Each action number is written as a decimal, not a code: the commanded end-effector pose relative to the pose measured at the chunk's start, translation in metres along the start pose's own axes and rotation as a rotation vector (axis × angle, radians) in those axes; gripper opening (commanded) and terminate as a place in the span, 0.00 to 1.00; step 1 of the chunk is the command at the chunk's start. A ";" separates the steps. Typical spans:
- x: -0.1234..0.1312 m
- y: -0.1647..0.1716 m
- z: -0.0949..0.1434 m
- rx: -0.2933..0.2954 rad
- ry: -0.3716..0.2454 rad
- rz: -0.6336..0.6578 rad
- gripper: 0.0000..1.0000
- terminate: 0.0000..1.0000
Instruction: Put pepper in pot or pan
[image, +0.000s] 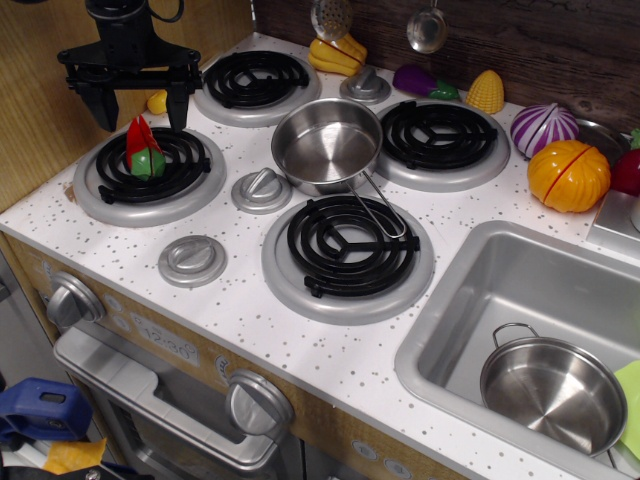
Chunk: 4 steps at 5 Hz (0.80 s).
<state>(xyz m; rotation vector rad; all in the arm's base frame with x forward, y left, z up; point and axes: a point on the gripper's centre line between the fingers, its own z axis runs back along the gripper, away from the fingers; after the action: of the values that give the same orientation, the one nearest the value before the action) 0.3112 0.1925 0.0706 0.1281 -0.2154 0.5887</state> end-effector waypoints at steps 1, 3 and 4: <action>0.000 0.000 0.000 0.000 0.000 0.000 1.00 0.00; 0.005 0.015 -0.024 -0.035 -0.022 0.003 1.00 0.00; 0.006 0.022 -0.034 -0.055 -0.008 0.014 1.00 0.00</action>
<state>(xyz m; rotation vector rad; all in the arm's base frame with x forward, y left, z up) 0.3066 0.2116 0.0197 0.0378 -0.2009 0.5991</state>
